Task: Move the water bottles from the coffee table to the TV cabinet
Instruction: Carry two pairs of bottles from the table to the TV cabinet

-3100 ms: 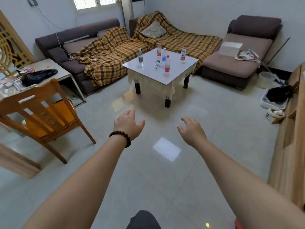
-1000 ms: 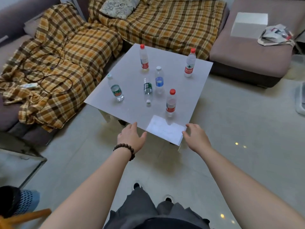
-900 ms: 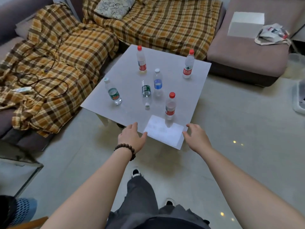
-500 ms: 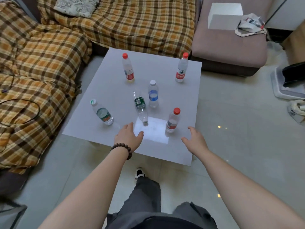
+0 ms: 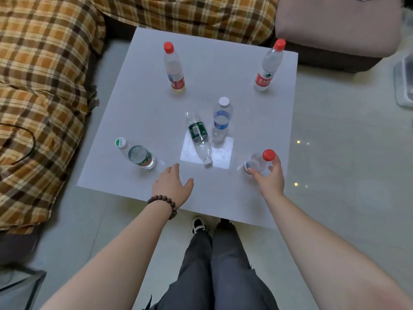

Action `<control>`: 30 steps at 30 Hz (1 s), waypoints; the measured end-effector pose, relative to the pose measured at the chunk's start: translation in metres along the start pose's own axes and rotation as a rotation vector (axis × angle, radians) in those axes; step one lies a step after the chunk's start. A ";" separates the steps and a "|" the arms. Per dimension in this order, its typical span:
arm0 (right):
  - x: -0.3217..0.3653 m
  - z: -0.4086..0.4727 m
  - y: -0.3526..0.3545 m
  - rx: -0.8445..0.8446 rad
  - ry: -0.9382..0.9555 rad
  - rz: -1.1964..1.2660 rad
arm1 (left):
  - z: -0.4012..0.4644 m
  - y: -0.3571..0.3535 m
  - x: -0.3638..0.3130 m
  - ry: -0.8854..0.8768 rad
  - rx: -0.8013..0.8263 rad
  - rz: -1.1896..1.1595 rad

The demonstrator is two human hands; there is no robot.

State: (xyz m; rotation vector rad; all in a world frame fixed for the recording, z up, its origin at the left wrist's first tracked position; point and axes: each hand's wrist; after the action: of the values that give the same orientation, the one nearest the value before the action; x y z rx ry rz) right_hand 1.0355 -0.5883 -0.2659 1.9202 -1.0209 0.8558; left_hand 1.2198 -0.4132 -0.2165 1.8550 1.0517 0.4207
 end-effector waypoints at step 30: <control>0.015 0.021 -0.081 0.296 0.214 -0.155 | 0.107 -0.006 0.106 0.475 -0.339 -0.892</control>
State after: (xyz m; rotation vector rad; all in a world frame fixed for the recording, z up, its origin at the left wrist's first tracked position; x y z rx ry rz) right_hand 1.1169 -0.5815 -0.2894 2.0646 -0.6367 1.1439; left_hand 1.3484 -0.3860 -0.2908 0.8572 1.8578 0.4597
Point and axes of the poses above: each hand's wrist, its own z-axis towards the middle knuckle, its own y-axis out of the back of the hand, x = y × z, and after that the axes turned 11 degrees about z, right-handed
